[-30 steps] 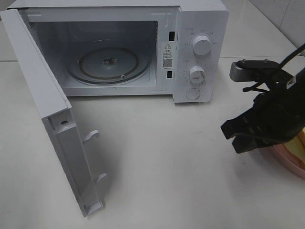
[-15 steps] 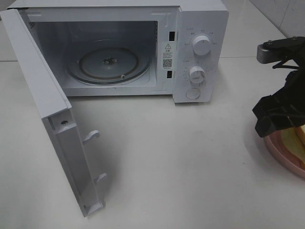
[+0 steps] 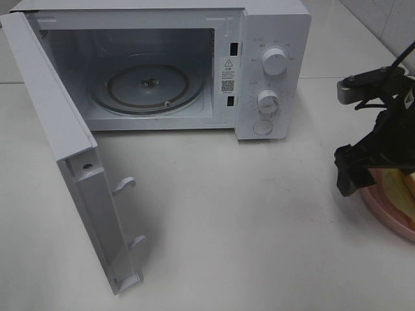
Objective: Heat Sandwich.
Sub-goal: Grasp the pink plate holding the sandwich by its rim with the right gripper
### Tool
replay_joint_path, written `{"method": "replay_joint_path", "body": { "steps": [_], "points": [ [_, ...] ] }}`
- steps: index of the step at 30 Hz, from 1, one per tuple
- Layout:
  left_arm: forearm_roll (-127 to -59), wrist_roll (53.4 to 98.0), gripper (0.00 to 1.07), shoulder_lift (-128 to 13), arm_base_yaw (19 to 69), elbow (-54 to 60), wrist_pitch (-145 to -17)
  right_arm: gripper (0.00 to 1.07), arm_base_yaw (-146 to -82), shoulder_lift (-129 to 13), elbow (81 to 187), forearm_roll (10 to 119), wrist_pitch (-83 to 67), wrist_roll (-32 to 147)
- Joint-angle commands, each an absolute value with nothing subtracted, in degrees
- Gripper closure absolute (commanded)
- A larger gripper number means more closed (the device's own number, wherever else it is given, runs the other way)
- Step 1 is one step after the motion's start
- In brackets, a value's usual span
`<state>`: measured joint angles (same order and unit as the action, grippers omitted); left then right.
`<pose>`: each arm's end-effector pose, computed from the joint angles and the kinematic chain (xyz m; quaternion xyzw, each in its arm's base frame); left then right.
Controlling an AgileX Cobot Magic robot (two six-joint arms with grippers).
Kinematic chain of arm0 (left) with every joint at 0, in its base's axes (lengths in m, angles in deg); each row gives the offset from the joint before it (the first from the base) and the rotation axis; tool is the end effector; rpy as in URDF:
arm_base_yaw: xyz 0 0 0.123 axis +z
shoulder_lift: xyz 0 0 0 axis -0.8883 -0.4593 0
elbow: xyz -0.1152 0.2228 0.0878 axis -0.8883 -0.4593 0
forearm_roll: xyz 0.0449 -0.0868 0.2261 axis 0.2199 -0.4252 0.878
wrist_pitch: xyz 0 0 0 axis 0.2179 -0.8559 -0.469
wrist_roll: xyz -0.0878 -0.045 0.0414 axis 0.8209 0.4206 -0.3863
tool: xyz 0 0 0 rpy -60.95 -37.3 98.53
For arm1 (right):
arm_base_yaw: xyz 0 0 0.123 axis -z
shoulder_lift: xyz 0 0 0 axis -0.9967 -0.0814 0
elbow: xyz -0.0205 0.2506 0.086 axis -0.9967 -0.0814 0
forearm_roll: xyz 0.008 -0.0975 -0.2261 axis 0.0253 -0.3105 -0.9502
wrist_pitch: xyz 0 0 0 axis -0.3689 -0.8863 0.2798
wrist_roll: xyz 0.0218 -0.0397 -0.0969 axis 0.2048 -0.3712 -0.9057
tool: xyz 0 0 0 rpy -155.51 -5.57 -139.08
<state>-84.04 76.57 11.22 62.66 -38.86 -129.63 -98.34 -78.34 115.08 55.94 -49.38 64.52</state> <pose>0.0246 -0.0089 0.2694 0.0228 0.8448 -0.0348 0.5334 0.2730 0.0536 0.1620 -0.1372 0.9786 -0.0303 0.1502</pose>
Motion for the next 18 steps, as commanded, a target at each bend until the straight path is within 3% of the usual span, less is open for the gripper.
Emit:
{"method": "replay_joint_path", "body": {
  "steps": [1, 18],
  "points": [
    [-84.3, 76.7, 0.01, 12.7, 62.4, -39.1, -129.2, 0.14, -97.1, -81.2, 116.7, 55.4, -48.8, 65.3],
    [-84.3, 76.7, 0.01, 12.7, 62.4, -39.1, -129.2, 0.17, -95.9, -92.2, 118.6, 55.1, -46.7, 66.3]
  ]
}}
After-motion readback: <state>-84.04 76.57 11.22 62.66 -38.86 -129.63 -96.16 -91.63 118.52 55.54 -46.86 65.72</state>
